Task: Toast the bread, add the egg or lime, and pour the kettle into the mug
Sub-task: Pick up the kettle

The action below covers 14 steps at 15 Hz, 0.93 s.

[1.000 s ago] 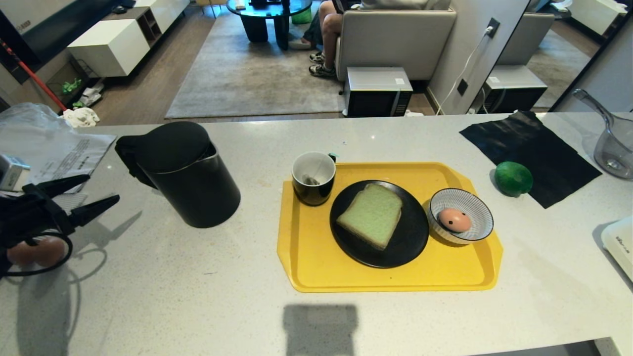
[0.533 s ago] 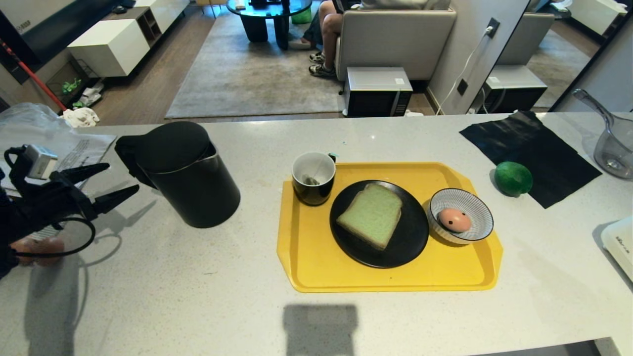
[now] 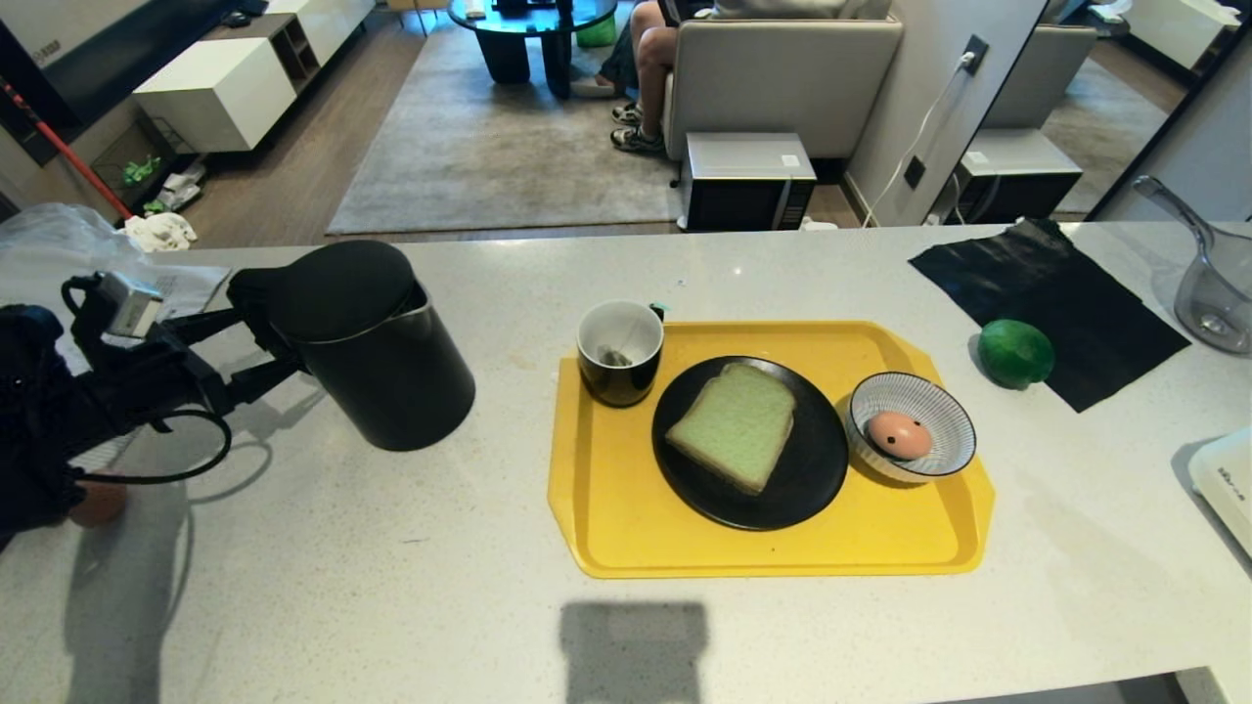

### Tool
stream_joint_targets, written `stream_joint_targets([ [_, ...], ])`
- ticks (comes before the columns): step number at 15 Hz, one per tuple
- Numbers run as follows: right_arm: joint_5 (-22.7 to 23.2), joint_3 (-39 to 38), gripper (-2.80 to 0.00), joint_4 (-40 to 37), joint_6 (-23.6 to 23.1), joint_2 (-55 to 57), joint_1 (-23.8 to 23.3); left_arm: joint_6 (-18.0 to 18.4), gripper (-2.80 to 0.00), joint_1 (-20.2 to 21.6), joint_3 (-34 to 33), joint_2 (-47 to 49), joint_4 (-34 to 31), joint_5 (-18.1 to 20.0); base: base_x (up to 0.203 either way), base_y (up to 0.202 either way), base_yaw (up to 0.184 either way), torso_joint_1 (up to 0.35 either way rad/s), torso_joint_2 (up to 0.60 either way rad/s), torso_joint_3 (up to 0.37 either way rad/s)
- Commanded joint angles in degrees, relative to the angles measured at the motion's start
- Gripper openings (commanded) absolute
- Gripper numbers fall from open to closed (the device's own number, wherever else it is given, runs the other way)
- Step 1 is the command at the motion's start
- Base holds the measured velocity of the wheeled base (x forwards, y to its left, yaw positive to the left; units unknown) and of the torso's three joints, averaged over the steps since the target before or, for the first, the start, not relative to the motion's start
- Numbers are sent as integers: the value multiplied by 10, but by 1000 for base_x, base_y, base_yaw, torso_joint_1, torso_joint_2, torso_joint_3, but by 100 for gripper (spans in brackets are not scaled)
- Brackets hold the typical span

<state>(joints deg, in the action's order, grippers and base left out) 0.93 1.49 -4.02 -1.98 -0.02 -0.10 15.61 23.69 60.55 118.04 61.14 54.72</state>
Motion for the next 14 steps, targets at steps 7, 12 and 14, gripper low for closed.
stream_joint_targets([
  [7,0,0,-280,0,0,0,0,-16,0,-53,61,19,4,-56,0,0,0,0,0,0],
  [12,0,0,-280,0,0,0,0,-23,0,-81,65,25,2,-57,0,0,0,0,0,0],
  [14,0,0,-280,0,0,0,0,-22,0,-91,69,27,2,-57,0,0,0,0,0,0],
])
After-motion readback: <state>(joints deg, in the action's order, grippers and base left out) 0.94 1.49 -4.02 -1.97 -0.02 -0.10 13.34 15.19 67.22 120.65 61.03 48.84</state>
